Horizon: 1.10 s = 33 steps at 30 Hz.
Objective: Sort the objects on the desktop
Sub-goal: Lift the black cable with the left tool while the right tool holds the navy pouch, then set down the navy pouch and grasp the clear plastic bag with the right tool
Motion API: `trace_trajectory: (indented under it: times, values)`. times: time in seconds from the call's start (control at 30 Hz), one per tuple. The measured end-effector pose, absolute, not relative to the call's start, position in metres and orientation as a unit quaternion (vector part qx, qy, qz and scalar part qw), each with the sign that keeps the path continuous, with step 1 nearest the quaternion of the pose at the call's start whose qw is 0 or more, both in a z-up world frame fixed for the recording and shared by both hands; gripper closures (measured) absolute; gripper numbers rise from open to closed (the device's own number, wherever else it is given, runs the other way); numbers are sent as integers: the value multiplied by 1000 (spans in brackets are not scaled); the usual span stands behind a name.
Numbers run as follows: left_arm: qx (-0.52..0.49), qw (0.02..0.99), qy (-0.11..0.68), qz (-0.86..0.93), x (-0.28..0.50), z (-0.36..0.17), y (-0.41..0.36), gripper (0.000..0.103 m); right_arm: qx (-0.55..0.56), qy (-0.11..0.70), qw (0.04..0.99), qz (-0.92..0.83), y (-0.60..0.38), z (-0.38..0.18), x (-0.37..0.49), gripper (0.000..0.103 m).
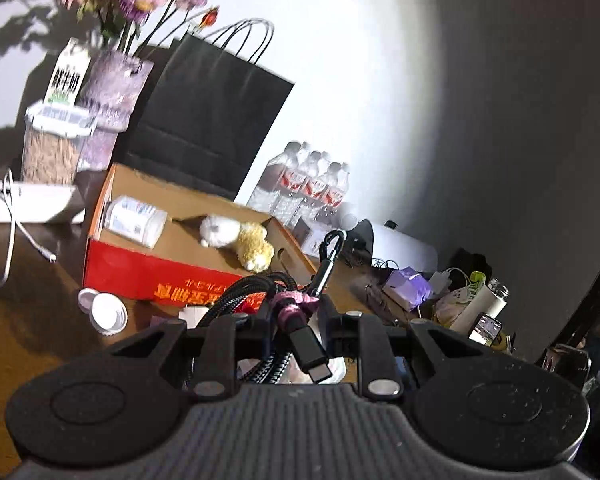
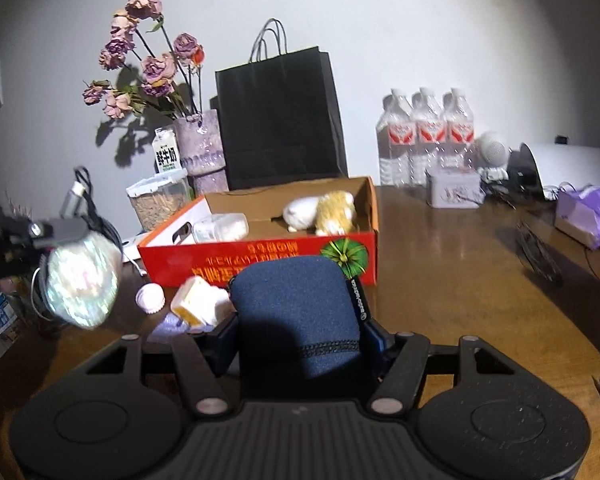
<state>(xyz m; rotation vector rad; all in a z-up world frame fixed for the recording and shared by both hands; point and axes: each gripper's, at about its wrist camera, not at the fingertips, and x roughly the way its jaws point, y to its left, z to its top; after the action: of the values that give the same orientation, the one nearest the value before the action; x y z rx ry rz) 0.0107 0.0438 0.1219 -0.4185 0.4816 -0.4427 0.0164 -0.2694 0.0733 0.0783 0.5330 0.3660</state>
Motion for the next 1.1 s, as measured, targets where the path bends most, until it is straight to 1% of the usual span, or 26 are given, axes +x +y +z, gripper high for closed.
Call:
trace_trajectory:
  times: [0.1, 0.2, 0.27, 0.4, 0.43, 0.63, 0.7, 0.73, 0.87, 1.0, 1.1]
  values:
    - [-195, 925, 253, -208, 17, 111, 40, 81, 19, 268, 945, 186, -260, 68, 25, 41]
    - [-138, 928, 298, -175, 19, 93, 22, 81, -17, 303, 941, 151, -251, 50, 35, 41]
    - [-100, 930, 313, -165, 18, 81, 9, 81, -19, 327, 934, 142, -253, 36, 42, 41]
    - [-102, 917, 340, -182, 20, 64, -3, 81, -33, 360, 924, 126, -254, 15, 50, 39]
    - [-106, 916, 341, -183, 20, 62, -4, 81, -32, 358, 925, 125, -254, 13, 49, 37]
    - [-127, 910, 348, -185, 22, 57, -2, 80, -15, 336, 933, 130, -265, 19, 41, 34]
    - [-128, 910, 349, -182, 23, 59, -2, 80, -16, 310, 941, 135, -267, 30, 30, 30]
    - [-131, 910, 349, -182, 23, 59, -2, 80, -13, 295, 944, 145, -268, 34, 25, 26]
    - [-152, 903, 355, -191, 29, 61, 3, 80, 16, 262, 930, 257, -268, 43, -5, 26]
    - [-170, 896, 358, -199, 31, 61, 7, 80, 2, 252, 908, 334, -240, 40, -21, 26]
    - [-173, 892, 363, -206, 29, 60, 6, 80, -14, 253, 901, 351, -215, 37, -19, 26]
